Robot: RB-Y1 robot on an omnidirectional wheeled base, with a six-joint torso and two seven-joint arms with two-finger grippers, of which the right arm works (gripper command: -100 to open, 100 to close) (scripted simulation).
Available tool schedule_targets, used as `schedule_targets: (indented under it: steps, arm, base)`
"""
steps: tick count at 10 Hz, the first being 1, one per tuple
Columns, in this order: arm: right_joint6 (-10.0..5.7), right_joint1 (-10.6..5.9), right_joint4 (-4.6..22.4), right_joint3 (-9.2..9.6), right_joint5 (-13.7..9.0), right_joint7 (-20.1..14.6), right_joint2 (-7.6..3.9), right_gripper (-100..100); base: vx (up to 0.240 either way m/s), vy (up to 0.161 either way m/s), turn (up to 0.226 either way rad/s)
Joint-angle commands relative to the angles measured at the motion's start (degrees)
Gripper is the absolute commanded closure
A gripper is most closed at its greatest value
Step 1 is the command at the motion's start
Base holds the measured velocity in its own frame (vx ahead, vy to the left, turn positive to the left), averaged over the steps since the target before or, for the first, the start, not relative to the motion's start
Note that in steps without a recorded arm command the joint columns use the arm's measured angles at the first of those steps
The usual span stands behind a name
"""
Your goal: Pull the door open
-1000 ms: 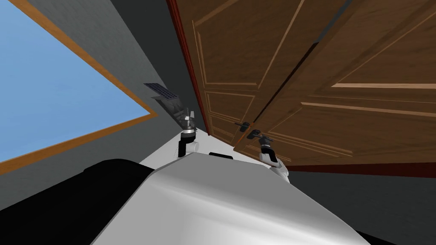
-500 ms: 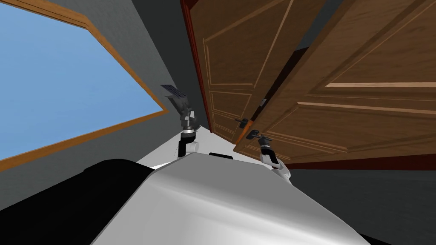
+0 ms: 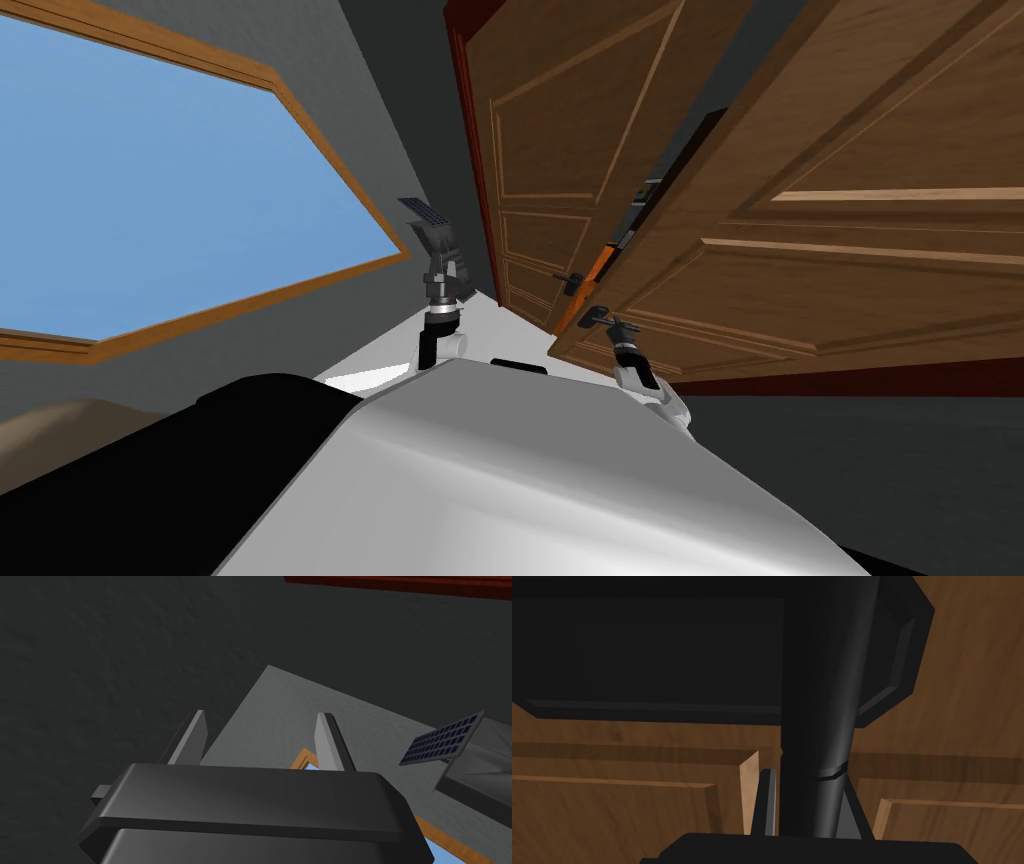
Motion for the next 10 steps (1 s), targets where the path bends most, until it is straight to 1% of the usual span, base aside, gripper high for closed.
schedule_targets:
  steps: [1,2,5,6,7,8,10]
  arm:
    - [-1.4,0.99,-0.19,1.28,0.11,-0.88,-0.59,100]
    - [-2.35,2.0,-0.74,2.13,0.09,-1.76,-1.48,100]
    - [-4.48,4.27,-1.97,4.03,0.04,-3.73,-3.48,100]
    - [-3.82,3.83,-1.59,3.35,-0.06,-3.4,-3.45,100]
    - [-5.56,5.49,-1.88,4.29,0.0,-4.49,-4.53,100]
    - [-6.34,6.13,-2.06,4.62,0.0,-4.95,-5.06,100]
    - [-8.1,7.56,-2.46,5.36,0.01,-5.97,-6.24,100]
  base:
    - [-0.21,-0.079,0.135]
    - [-0.271,-0.087,0.189]
    - [-0.257,-0.076,0.157]
    - [-0.114,-0.028,0.015]
    - [-0.183,-0.035,0.174]
    - [-0.261,-0.044,0.198]
    - [-0.2,-0.077,0.126]
